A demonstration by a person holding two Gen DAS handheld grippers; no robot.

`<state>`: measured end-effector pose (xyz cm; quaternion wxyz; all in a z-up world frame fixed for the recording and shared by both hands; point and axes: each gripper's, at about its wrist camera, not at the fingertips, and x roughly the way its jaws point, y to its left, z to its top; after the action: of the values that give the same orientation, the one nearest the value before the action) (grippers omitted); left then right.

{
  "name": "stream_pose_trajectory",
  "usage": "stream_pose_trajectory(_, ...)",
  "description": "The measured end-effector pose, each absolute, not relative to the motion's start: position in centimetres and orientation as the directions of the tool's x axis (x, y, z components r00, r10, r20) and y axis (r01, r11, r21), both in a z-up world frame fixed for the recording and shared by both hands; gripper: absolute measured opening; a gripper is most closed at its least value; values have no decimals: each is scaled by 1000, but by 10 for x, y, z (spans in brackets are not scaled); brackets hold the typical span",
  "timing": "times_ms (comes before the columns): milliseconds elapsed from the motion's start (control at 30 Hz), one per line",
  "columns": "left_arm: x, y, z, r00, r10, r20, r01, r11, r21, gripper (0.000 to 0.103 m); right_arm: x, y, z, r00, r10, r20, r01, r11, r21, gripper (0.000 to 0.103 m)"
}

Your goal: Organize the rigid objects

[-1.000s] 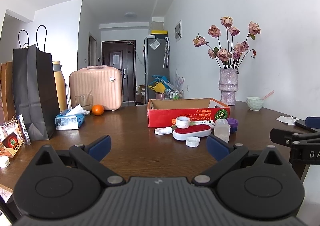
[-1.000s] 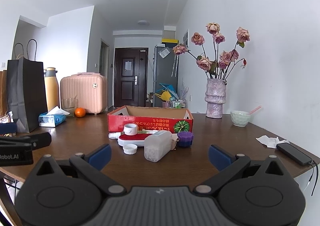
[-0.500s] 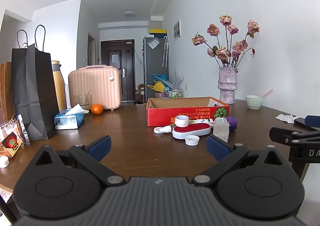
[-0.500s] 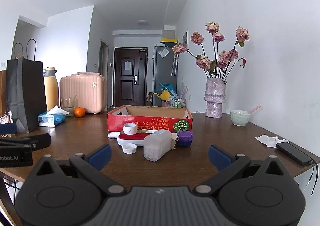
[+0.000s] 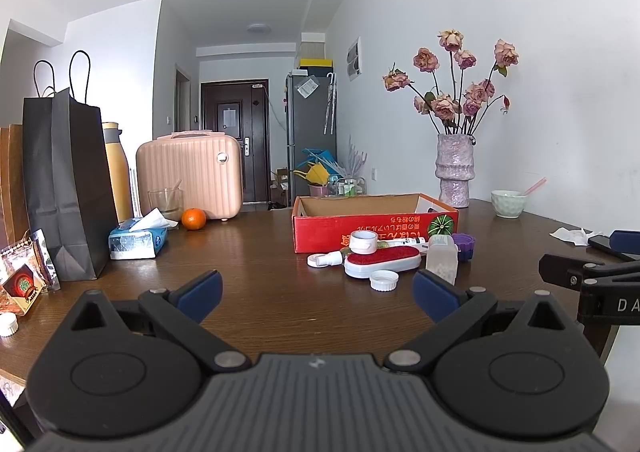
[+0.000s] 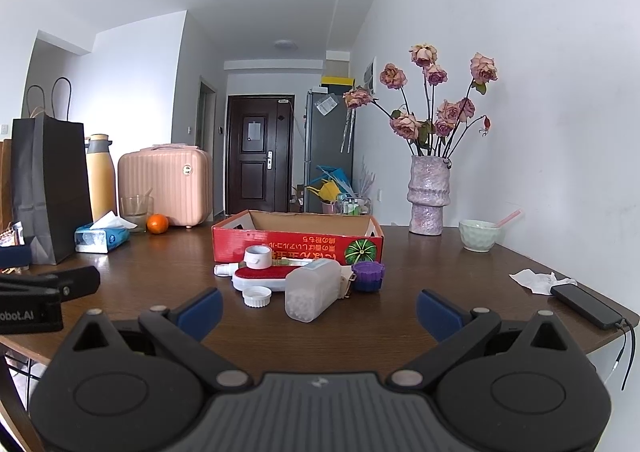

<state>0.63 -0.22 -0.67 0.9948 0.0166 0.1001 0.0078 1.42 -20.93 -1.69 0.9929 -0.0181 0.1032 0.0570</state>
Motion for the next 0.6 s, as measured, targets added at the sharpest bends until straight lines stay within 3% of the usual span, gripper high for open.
stream_pose_trajectory(600,13,-4,-18,977,-16,-212,25,999,42,103,25,-213,-30,970,81,-231,-88,996,-19,103)
